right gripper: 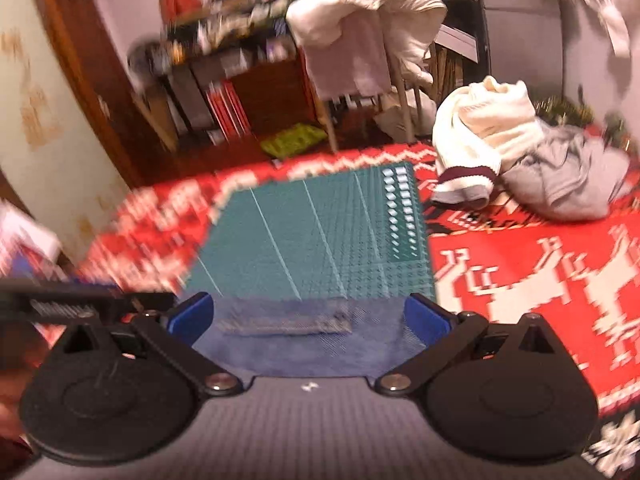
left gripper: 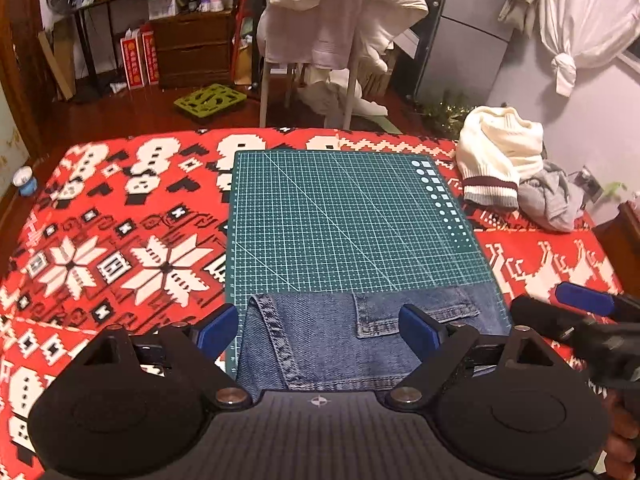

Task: Fold clothes
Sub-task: 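Open both grippers and move them to the edge of the denim shorts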

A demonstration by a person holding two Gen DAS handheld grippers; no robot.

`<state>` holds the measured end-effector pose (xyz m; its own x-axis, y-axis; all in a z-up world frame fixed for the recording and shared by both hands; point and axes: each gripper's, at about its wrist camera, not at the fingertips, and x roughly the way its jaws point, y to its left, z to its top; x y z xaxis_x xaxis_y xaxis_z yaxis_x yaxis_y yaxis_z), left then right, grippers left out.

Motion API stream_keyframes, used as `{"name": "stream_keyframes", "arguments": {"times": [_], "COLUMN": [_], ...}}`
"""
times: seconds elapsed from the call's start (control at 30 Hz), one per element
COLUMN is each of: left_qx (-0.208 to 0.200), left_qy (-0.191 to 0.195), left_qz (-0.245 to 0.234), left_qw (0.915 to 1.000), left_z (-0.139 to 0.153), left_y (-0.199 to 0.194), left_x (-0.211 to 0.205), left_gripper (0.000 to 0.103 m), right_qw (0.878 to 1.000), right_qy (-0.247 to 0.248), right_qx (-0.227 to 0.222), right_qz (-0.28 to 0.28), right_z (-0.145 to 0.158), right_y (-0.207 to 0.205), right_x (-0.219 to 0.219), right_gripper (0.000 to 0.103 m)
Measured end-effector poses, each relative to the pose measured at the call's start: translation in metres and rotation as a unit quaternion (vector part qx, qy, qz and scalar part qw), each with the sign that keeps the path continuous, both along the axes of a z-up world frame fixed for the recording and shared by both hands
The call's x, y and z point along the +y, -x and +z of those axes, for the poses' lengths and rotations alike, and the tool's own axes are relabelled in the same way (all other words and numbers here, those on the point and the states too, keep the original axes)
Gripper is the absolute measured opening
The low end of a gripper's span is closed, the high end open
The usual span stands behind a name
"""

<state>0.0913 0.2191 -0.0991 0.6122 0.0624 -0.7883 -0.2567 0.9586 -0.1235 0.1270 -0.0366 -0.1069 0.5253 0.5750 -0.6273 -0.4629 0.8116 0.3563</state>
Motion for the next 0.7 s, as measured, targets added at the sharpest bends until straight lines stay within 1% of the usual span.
{"name": "stream_keyframes", "arguments": {"times": [0.03,0.17,0.3,0.4,0.47,0.53,0.57,0.6,0.7], "left_qx": [0.001,0.014,0.027,0.036,0.043,0.049,0.050,0.049,0.047], "left_qy": [0.007,0.005,0.002,-0.001,-0.002,-0.004,-0.006,-0.008,-0.014], "left_qz": [0.002,-0.003,-0.007,-0.010,-0.013,-0.015,-0.016,-0.016,-0.017], "left_qw": [1.0000,0.9999,0.9996,0.9993,0.9990,0.9987,0.9986,0.9986,0.9986], "left_z": [0.000,-0.003,-0.007,-0.009,-0.011,-0.013,-0.013,-0.013,-0.012], "left_y": [-0.001,-0.003,-0.006,-0.008,-0.009,-0.010,-0.011,-0.010,-0.010], "left_x": [0.002,0.002,0.002,0.002,0.002,0.002,0.001,0.001,-0.001], "left_gripper": [0.085,0.080,0.079,0.080,0.080,0.081,0.085,0.086,0.090], "right_qw": [1.000,0.993,0.985,0.977,0.976,0.977,0.978,0.978,0.975], "right_qy": [0.021,0.101,0.157,0.202,0.210,0.206,0.202,0.202,0.215], "right_qx": [-0.003,-0.012,0.011,-0.006,-0.010,0.008,0.014,0.015,-0.004], "right_qz": [-0.012,-0.058,-0.066,-0.069,-0.062,-0.057,-0.050,-0.048,-0.059], "right_z": [0.001,0.001,-0.012,-0.018,-0.019,-0.020,-0.021,-0.020,-0.018], "right_y": [-0.002,-0.006,-0.009,0.000,0.004,0.002,0.000,0.000,0.000], "right_x": [0.002,0.010,0.021,0.032,0.037,0.039,0.041,0.040,0.040], "right_gripper": [0.103,0.103,0.103,0.103,0.103,0.103,0.103,0.103,0.103]}}
